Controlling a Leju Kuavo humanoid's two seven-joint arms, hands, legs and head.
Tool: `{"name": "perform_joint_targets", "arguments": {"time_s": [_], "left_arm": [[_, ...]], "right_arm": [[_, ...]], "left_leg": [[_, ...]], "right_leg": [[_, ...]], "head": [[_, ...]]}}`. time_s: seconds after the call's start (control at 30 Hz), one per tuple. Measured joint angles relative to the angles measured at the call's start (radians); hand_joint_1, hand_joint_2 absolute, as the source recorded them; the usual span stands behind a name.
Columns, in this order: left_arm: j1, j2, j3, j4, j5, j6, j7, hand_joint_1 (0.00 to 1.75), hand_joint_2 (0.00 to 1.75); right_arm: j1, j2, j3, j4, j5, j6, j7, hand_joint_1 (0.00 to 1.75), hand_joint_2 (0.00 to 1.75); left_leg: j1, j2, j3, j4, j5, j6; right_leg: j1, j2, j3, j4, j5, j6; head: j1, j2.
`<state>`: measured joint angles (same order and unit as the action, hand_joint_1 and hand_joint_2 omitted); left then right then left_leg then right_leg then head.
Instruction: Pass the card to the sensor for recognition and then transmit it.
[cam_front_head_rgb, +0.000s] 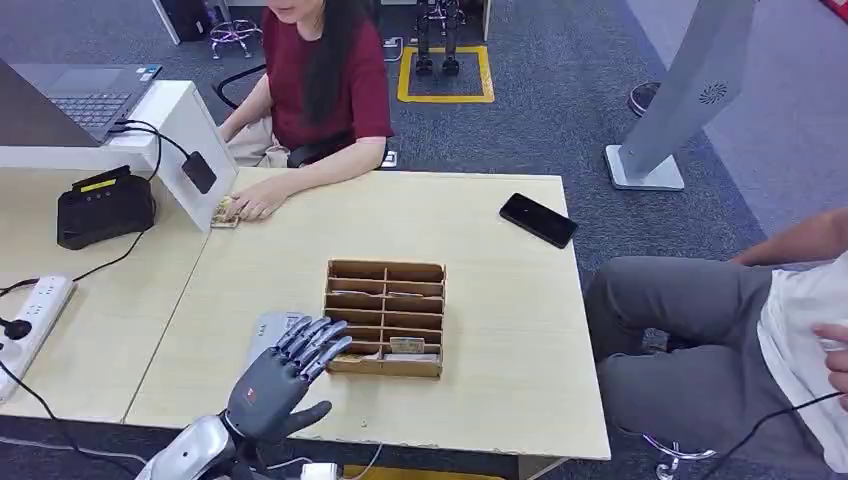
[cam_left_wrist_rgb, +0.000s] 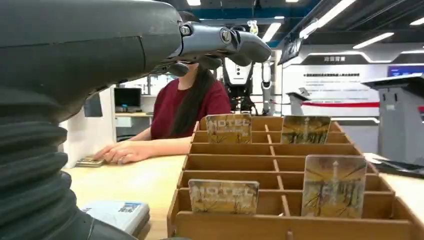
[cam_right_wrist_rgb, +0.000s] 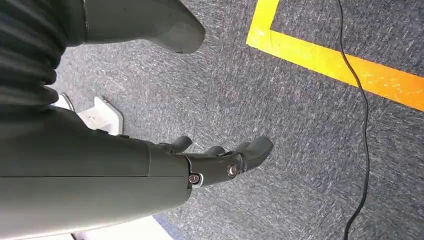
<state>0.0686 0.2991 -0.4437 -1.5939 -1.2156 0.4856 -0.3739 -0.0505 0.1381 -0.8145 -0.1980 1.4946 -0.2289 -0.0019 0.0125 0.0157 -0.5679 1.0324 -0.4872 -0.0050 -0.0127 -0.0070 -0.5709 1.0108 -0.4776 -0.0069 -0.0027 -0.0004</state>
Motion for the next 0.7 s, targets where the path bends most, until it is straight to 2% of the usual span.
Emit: {"name": "perform_joint_targets", "arguments": {"time_s": [0.4, 0.7], "left_arm": [[-0.025, -0.039, -0.008, 0.099, -0.083, 0.01, 0.089, 0.0, 1.75], [-0.038, -0.053, -0.008, 0.136, -0.088, 0.011, 0.107, 0.0, 1.75]], "right_arm": [[0.0, 0.0, -0.015, 0.0, 0.002, -0.002, -0.008, 0.0, 1.75], [0.0, 0.0, -0.016, 0.0, 0.003, -0.003, -0.01, 0.0, 1.75]], "left_leg": [[0.0, 0.0, 0.0, 0.0, 0.0, 0.0], [0.0, 0.0, 0.0, 0.0, 0.0, 0.0]], "right_leg": [[0.0, 0.0, 0.0, 0.0, 0.0, 0.0], [0.0, 0.0, 0.0, 0.0, 0.0, 0.0]], "head": [[0.0, 0.0], [0.0, 0.0]]}}
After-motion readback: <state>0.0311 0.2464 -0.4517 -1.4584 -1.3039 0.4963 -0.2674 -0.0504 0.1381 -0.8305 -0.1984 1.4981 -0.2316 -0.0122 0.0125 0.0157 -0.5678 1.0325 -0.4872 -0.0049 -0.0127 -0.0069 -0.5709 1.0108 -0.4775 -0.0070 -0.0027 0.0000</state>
